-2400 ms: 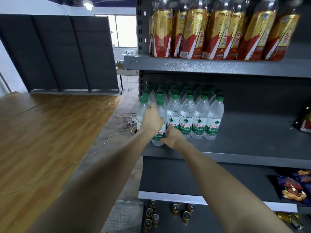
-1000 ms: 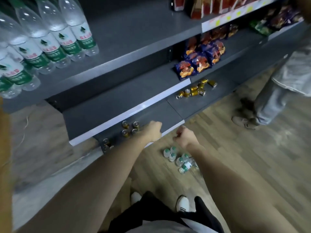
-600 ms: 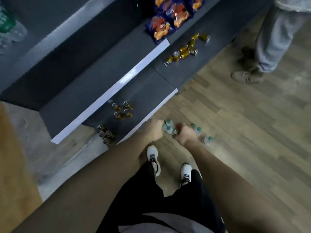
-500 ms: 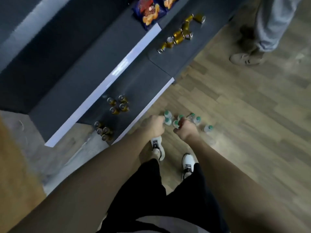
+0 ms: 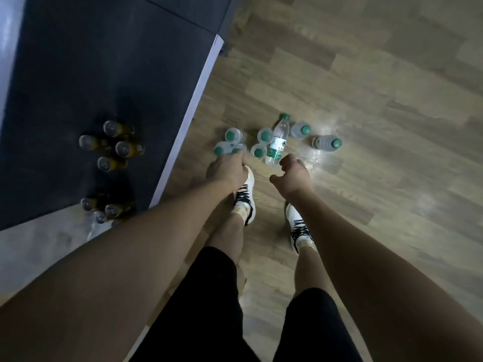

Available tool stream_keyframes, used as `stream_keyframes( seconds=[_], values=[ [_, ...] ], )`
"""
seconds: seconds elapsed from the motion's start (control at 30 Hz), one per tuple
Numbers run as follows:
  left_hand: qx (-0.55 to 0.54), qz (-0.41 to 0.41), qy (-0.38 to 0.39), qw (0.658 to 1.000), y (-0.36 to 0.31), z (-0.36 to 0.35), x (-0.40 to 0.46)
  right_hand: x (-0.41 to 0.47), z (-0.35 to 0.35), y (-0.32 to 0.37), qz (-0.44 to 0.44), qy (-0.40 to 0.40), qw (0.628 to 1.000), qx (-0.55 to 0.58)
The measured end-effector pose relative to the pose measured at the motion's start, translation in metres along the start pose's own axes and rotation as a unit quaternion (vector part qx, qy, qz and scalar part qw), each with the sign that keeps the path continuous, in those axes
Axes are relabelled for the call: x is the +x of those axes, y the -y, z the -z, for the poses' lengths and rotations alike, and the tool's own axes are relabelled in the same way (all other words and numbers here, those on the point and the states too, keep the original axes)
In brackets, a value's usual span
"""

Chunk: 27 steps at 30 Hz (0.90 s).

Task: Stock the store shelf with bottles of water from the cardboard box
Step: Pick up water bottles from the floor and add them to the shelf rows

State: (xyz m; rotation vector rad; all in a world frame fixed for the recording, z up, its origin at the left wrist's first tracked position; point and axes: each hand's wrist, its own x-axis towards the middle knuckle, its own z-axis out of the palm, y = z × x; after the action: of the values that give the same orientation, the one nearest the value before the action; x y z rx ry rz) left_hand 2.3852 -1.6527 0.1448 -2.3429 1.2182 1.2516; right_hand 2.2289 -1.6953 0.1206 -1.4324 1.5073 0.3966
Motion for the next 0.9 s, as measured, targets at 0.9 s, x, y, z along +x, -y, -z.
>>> stream_keyframes(
  seconds=[0.9],
  values=[
    [0.133, -0.094, 0.028, 0.986, 0.083, -0.129, 0.201, 0.228, -0.145, -0.051, 0.070, 0.090, 0.993, -0.037]
  ],
)
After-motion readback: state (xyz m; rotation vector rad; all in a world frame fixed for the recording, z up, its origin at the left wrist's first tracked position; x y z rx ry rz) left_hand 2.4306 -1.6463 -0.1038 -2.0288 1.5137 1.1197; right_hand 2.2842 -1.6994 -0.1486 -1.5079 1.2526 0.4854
